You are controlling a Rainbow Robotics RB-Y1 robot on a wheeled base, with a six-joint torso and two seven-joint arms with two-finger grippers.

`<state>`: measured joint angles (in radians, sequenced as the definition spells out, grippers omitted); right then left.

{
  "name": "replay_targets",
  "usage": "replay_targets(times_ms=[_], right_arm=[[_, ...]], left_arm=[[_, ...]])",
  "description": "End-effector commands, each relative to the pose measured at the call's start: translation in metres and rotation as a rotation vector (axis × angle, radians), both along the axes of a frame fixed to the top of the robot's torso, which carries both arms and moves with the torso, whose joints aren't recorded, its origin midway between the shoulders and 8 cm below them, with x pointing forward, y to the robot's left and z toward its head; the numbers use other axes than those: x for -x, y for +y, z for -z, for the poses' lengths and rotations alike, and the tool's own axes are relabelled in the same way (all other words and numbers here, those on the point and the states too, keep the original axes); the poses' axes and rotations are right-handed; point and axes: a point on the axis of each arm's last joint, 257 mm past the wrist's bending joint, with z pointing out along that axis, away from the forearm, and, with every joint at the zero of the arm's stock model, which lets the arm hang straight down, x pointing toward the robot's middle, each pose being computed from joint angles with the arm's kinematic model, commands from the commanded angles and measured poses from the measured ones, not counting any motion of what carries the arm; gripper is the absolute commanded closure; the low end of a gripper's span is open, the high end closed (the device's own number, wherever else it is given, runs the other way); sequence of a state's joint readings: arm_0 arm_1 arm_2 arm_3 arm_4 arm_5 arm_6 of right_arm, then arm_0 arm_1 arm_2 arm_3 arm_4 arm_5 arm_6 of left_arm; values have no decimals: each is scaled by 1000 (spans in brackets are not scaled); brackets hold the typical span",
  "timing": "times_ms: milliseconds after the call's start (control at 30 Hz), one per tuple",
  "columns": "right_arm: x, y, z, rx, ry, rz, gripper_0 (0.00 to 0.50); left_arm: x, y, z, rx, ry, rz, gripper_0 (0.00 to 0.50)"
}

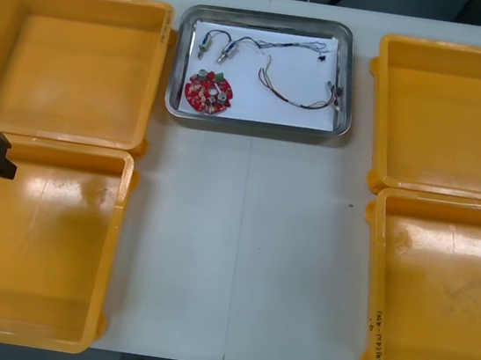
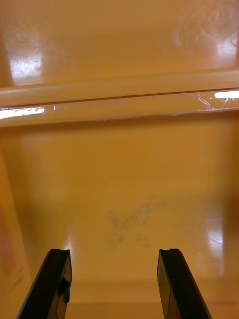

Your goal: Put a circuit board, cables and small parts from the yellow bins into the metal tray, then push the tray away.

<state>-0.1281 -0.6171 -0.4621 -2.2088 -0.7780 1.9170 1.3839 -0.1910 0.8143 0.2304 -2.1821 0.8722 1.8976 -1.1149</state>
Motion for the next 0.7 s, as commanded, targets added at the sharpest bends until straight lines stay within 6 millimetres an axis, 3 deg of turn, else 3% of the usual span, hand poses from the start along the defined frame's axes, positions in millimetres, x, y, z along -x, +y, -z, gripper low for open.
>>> replay_targets(times_ms=[33, 700], right_arm=[[6, -8, -1, 5, 8, 32, 0], [6, -8, -1, 5, 8, 32, 0]], left_arm=[[1, 14, -14, -76, -31, 70, 0], [1, 14, -14, -76, -31, 70, 0]])
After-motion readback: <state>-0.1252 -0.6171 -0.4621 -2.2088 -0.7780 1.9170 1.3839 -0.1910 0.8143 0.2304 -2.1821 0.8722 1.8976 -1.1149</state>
